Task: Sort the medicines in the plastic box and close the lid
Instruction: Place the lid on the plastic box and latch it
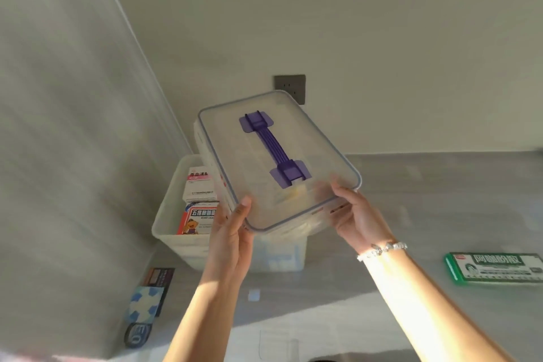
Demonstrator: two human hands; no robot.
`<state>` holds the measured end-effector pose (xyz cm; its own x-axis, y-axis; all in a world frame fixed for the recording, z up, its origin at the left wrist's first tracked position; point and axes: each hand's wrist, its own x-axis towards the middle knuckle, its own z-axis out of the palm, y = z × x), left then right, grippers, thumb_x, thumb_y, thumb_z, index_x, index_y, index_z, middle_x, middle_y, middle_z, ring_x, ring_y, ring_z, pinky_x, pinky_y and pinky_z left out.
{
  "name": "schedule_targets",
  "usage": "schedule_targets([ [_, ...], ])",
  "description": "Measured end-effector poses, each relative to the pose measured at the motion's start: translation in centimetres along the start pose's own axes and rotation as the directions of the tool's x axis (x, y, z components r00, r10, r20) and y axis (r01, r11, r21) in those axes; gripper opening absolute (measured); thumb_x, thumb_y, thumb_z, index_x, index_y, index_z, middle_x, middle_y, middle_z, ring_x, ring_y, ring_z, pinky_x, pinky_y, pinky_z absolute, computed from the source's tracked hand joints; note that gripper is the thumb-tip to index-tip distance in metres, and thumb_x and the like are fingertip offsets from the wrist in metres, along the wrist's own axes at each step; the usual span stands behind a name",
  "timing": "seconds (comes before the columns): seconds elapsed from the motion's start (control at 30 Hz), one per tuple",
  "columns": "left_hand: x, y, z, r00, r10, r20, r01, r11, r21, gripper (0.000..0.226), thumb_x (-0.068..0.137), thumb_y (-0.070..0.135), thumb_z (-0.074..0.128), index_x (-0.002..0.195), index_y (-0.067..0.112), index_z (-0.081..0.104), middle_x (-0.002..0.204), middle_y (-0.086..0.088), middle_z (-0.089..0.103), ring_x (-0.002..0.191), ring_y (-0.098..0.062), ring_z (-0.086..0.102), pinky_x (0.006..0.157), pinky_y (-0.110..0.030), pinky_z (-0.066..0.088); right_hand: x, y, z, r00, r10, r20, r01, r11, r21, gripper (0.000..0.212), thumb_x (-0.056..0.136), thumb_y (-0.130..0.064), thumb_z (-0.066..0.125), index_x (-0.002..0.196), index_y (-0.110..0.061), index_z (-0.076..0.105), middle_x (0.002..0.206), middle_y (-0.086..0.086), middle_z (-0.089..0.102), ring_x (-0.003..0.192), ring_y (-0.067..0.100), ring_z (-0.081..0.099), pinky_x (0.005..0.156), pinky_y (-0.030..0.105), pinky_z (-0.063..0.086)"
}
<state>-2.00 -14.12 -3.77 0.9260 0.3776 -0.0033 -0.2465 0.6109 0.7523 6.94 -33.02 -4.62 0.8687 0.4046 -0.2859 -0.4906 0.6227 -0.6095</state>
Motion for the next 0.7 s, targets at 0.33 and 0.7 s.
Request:
schedule_targets([
  [0.33,3.1,5.4,-7.5,0.898,0.064,-0.435,0.114,0.922,0.37,0.032,0.081,0.022,0.068,0.052,0.023,0.056,0.043,0.004,0.05,0.04,-0.007,0.046,0.041,-0.018,0.044,5.8,-0.5,1.8,0.983,0.176,-0.05,-0.182,0.929,-0.322,0.023,0.064,-0.011,0.066,0.087,-0.007,0.07,0.076,0.01,0.074,0.068,0.017,0.072,0.056,0.024,0.056],
  [0.7,0.8,4.6,-7.9,0.813,0.124,-0.569,0.297,0.752,0.588,0.033,0.074,0.033,0.076,0.056,0.007,0.064,0.043,0.003,0.059,0.042,-0.01,0.053,0.043,-0.021,0.043,11.8,-2.3,3.6,0.997,-0.014,0.071,0.071,0.403,-0.913,0.013,0.083,-0.007,0.064,0.075,-0.017,0.062,0.067,-0.01,0.067,0.07,0.013,0.056,0.059,0.017,0.047],
])
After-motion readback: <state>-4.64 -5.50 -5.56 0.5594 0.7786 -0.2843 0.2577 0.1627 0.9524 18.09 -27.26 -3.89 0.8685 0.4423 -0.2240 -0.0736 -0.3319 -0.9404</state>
